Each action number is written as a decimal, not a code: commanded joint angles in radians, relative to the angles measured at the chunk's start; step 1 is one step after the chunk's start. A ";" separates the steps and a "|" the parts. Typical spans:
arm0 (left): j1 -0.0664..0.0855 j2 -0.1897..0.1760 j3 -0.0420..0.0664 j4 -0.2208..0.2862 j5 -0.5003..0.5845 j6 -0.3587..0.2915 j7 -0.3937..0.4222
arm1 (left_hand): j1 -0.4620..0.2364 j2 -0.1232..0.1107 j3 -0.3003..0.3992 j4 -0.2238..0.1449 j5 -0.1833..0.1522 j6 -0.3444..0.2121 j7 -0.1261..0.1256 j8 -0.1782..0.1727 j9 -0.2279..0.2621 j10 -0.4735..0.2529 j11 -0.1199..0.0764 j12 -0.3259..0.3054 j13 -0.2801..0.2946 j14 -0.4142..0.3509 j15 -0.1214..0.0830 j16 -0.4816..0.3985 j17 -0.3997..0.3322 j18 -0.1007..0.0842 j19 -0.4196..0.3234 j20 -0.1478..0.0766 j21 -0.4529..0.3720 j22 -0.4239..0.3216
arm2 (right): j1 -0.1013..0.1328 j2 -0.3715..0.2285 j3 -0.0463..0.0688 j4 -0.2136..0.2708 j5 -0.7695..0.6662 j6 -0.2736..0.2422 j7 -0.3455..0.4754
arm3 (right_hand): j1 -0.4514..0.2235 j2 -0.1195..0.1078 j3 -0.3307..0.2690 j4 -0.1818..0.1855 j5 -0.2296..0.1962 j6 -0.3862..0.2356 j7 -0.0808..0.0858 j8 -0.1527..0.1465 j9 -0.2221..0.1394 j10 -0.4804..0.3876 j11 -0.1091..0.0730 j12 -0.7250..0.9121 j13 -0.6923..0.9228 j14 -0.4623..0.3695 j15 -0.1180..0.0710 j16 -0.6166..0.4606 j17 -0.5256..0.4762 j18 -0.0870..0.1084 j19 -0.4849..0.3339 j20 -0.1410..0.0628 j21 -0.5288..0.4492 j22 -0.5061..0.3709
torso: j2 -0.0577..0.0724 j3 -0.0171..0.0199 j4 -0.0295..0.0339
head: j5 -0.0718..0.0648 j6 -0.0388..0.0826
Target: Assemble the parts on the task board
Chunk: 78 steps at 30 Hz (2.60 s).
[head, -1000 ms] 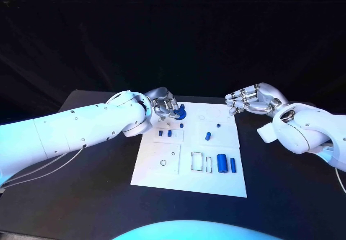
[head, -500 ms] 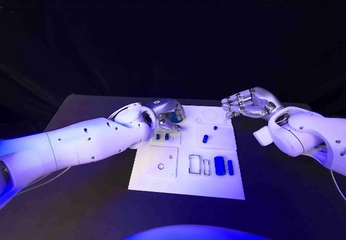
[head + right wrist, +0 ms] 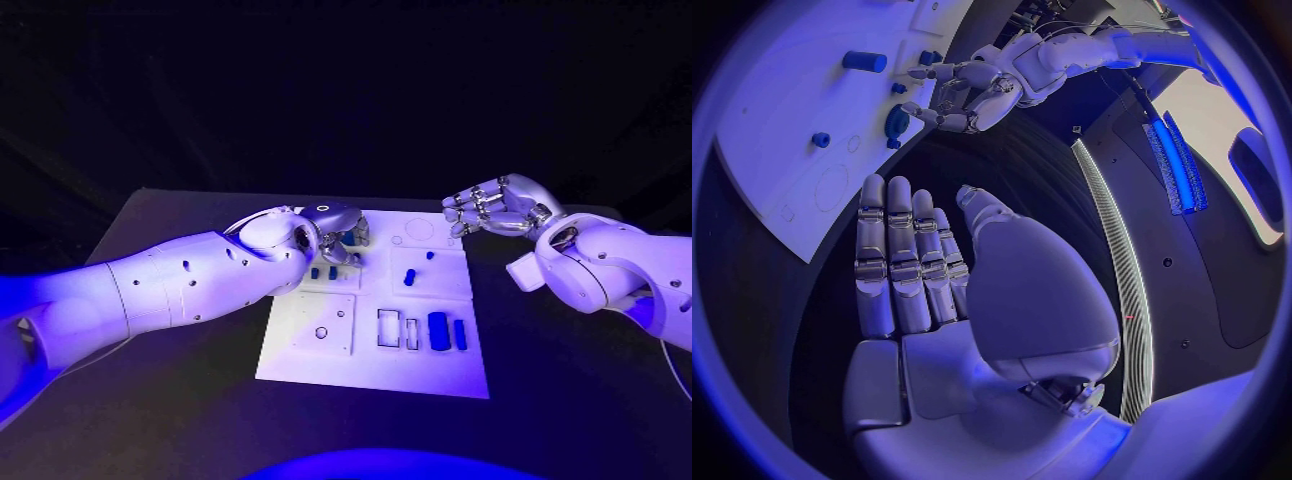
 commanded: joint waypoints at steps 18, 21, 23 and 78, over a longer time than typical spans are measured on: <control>-0.001 0.031 0.002 -0.053 -0.008 0.075 -0.009 | 0.032 0.041 0.118 -0.016 0.001 0.058 -0.007 -0.065 -0.027 0.085 -0.004 -0.075 -0.054 -0.002 -0.004 0.018 -0.009 -0.010 -0.010 -0.002 0.033 0.029 | 0.000 -0.001 0.001 0.003 -0.009 -0.004 0.009 | 0.004 0.006 0.006 -0.001 -0.004 -0.004 -0.002 0.001 -0.001 0.000 -0.002 0.001 -0.001 -0.005 -0.003 -0.001 -0.001 0.007 0.004 0.003 -0.003 -0.002 | -0.001 -0.0006 0.0022 | -0.001 -0.006; -0.001 0.036 0.002 -0.056 -0.002 0.076 -0.006 | 0.025 0.037 0.134 -0.016 0.001 0.061 -0.006 -0.076 -0.030 0.096 -0.005 -0.087 -0.059 -0.003 -0.003 0.019 -0.011 -0.010 -0.010 -0.002 0.038 0.034 | 0.000 -0.001 0.001 0.004 -0.008 -0.002 0.009 | 0.004 0.006 0.006 -0.001 -0.004 -0.004 -0.002 0.001 -0.001 0.000 -0.002 0.001 -0.001 -0.005 -0.003 -0.001 -0.001 0.007 0.004 0.003 -0.003 -0.002 | 0.000 -0.0002 0.0020 | -0.001 -0.005; -0.002 0.039 0.002 -0.060 0.001 0.079 -0.006 | 0.025 0.037 0.134 -0.016 0.001 0.061 -0.006 -0.076 -0.030 0.096 -0.005 -0.087 -0.059 -0.003 -0.003 0.019 -0.011 -0.010 -0.010 -0.002 0.038 0.034 | 0.000 -0.001 0.001 0.004 -0.008 -0.002 0.009 | 0.004 0.006 0.006 -0.001 -0.004 -0.004 -0.002 0.001 -0.001 0.000 -0.002 0.001 -0.001 -0.005 -0.003 -0.001 -0.001 0.007 0.004 0.003 -0.003 -0.002 | 0.000 -0.0001 0.0016 | 0.000 -0.005; -0.002 -0.001 0.031 -0.021 0.108 0.071 0.009 | -0.028 0.032 0.285 -0.074 -0.001 0.178 0.005 -0.122 -0.025 0.263 -0.014 -0.227 -0.052 -0.006 -0.010 0.029 -0.026 -0.016 -0.008 -0.004 0.082 0.082 | 0.000 0.004 0.001 -0.004 -0.008 0.002 0.009 | 0.003 0.007 0.007 0.000 -0.003 -0.003 -0.002 0.002 -0.001 0.001 -0.002 0.001 -0.001 -0.004 -0.004 -0.001 0.000 0.007 0.005 0.003 -0.003 -0.003 | -0.002 -0.0003 0.0047 | 0.010 -0.001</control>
